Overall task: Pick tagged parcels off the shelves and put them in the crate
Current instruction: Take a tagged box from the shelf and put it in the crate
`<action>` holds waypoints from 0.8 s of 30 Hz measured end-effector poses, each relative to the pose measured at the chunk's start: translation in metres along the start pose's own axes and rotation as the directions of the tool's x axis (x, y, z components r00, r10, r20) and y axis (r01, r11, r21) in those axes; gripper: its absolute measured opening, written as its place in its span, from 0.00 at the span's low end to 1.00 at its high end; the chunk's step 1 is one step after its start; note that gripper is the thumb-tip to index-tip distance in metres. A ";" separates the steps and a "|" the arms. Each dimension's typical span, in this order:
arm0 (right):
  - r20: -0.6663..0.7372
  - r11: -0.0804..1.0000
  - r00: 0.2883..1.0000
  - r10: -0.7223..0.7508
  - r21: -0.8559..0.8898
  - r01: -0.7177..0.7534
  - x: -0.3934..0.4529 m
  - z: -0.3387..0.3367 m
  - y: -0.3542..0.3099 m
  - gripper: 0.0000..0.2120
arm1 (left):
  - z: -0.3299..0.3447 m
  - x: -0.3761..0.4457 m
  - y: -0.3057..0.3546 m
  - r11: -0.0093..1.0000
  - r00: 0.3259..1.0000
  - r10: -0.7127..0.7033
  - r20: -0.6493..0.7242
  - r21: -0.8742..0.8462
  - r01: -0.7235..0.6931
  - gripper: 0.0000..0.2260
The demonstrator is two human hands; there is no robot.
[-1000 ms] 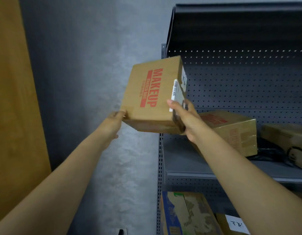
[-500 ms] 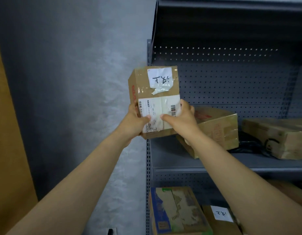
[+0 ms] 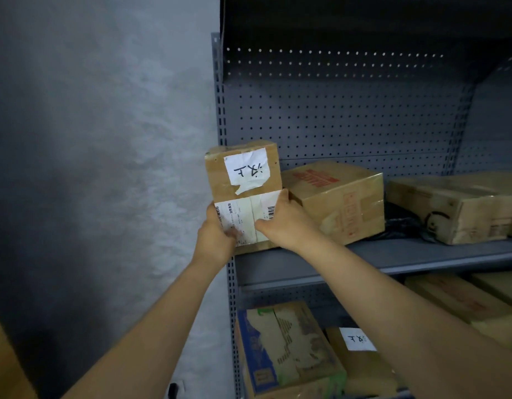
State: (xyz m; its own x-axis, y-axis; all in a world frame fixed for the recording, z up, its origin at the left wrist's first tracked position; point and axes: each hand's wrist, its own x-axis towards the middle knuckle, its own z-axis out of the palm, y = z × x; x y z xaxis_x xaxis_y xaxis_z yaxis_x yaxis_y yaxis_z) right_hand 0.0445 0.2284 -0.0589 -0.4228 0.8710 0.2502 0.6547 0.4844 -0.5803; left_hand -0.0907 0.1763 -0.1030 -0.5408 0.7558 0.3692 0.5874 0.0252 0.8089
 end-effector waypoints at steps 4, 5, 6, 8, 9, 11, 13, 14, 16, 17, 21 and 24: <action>0.046 0.998 0.998 -0.051 -0.038 0.052 -0.010 -0.024 0.002 0.10 | 0.003 0.008 -0.005 0.990 0.996 0.019 0.082 0.137 -0.030 0.22; -0.035 0.997 0.997 -0.074 0.014 0.074 -0.011 -0.033 0.003 0.11 | 0.001 0.011 -0.006 0.980 0.991 -0.035 0.129 0.201 0.008 0.17; -0.129 0.992 0.988 -0.079 0.085 0.091 -0.010 -0.043 0.006 0.12 | -0.002 0.013 -0.006 0.962 0.975 -0.114 0.189 0.267 0.060 0.15; -0.329 0.981 0.941 -0.081 0.139 0.133 -0.002 -0.063 0.016 0.10 | -0.011 0.012 -0.003 0.907 0.899 -0.292 0.325 0.392 0.153 0.15; -0.417 0.983 0.905 -0.081 0.116 0.142 0.002 -0.073 0.023 0.08 | -0.014 0.011 0.001 0.889 0.857 -0.352 0.376 0.420 0.181 0.15; -0.536 0.984 0.843 -0.053 0.117 0.137 0.017 -0.089 0.046 0.07 | -0.013 0.007 0.015 0.900 0.809 -0.384 0.444 0.374 0.222 0.16; -0.555 0.979 0.831 0.039 0.187 0.079 0.036 -0.099 0.074 0.13 | -0.003 0.003 0.036 0.938 0.799 -0.337 0.497 0.252 0.239 0.17; -0.536 0.974 0.838 0.103 0.224 0.024 0.042 -0.102 0.085 0.17 | 0.004 0.003 0.047 0.951 0.805 -0.305 0.509 0.201 0.233 0.20; -0.492 0.963 0.844 0.212 0.252 -0.095 0.052 -0.104 0.105 0.25 | 0.020 0.003 0.069 0.965 0.815 -0.259 0.518 0.111 0.236 0.27; -0.473 0.956 0.845 0.249 0.260 -0.137 0.055 -0.104 0.114 0.29 | 0.029 0.002 0.079 0.968 0.822 -0.243 0.514 0.081 0.236 0.30; -0.225 0.857 0.887 0.404 0.433 -0.281 0.061 -0.105 0.145 0.43 | 0.071 0.003 0.098 0.930 0.839 -0.296 0.456 -0.063 0.362 0.38; 0.104 0.758 0.936 0.337 0.560 -0.336 0.059 -0.108 0.158 0.45 | 0.102 -0.002 0.107 0.858 0.839 -0.376 0.392 -0.196 0.476 0.40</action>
State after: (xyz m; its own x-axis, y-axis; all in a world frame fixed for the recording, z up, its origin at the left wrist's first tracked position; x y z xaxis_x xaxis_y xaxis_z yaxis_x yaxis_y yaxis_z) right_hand 0.1912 0.3653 -0.0520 -0.2400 0.9699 -0.0424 0.2874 0.0293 -0.9574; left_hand 0.0339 0.2442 -0.0639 -0.4387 0.8816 -0.1739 0.1286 0.2532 0.9588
